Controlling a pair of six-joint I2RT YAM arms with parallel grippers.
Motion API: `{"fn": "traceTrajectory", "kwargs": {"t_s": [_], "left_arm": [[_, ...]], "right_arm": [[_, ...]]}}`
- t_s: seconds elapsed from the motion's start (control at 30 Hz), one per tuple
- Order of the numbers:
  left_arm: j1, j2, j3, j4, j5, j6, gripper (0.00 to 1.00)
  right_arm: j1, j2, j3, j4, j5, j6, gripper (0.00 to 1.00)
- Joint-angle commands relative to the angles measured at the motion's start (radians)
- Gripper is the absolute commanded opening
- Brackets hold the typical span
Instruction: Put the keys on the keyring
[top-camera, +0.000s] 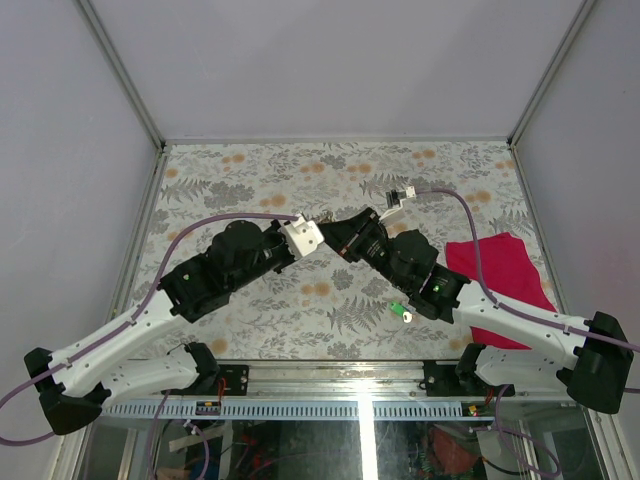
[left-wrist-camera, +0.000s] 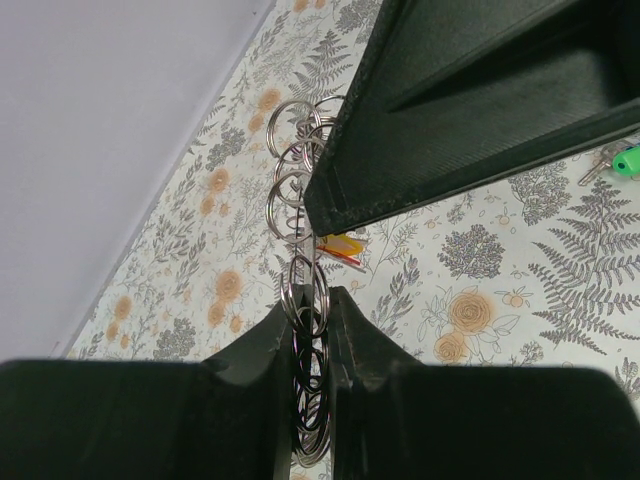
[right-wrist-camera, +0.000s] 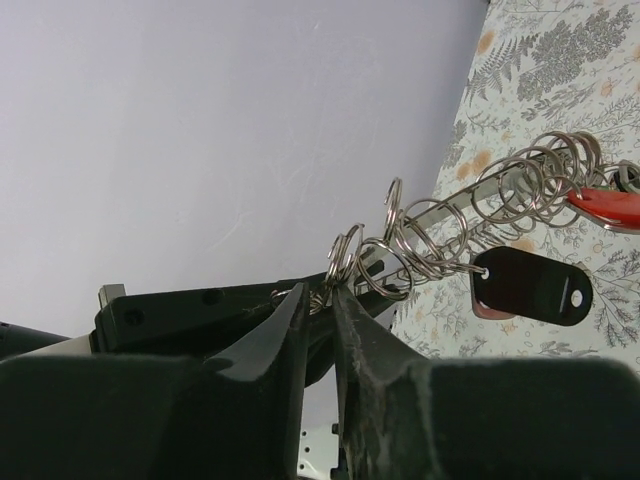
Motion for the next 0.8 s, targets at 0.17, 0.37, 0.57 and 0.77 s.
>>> {"fn": "traceTrajectory", "kwargs": {"t_s": [0.17, 0.37, 0.57, 0.77], "left_arm": [[-0.005, -0.032, 0.008, 0.113, -0.007, 0.009, 0.0], [-0.005, -0.04, 0.008, 0.103, 0.013, -0.015, 0.0], [-0.007, -0.055, 0.007, 0.094, 0.036, -0.056, 0.0], [-0.005, -0.07, 0.009, 0.088, 0.084, -0.097, 0.0]], "right_arm": [[0.006, -0.009, 0.035, 0.071, 0.049, -0.077, 0.03], [0.006, -0.024, 0.008, 0.144, 0.027, -0.232, 0.0], [0.007, -0.048, -0.041, 0.246, -0.057, -0.427, 0.0], [0.005, -0.063, -0.09, 0.333, -0.161, -0.658, 0.0]]}}
